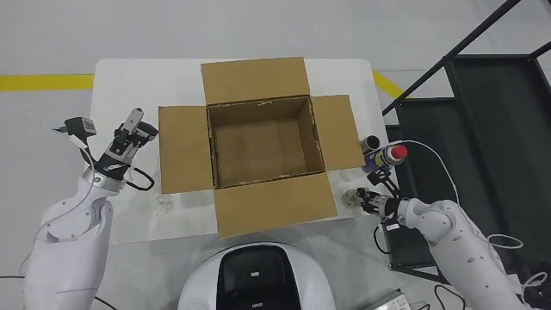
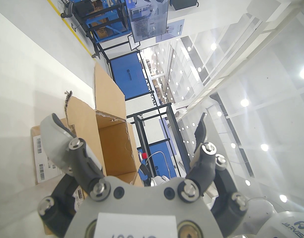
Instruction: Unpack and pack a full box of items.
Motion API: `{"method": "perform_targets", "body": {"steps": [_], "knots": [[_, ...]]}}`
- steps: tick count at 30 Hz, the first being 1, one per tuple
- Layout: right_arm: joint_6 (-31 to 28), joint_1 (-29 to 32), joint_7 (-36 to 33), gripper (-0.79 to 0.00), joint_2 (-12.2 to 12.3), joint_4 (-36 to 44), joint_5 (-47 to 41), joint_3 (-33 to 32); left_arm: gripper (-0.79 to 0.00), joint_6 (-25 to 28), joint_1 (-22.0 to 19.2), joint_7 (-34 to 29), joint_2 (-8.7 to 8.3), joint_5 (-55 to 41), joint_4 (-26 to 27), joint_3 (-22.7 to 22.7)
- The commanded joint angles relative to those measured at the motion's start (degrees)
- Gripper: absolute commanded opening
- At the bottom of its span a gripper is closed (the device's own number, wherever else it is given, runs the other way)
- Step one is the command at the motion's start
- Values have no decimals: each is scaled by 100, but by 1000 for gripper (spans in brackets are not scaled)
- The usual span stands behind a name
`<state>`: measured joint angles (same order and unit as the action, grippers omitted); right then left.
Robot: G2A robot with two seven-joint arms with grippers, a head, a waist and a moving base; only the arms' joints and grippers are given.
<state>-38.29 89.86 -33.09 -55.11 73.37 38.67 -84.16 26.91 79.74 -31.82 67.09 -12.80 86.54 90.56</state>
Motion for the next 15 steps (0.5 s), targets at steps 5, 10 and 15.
{"method": "perform_targets", "body": {"steps": [5,10,15], "knots": [[208,-160,-56,-785,-14,-32,2,125,0,0,0,0,0,0,0,0],[286,-194,-48,-496,-11,-52,0,148,0,0,0,0,0,0,0,0],[329,-178,-14,0,-3,-14,78,172,0,0,0,0,0,0,0,0]]}}
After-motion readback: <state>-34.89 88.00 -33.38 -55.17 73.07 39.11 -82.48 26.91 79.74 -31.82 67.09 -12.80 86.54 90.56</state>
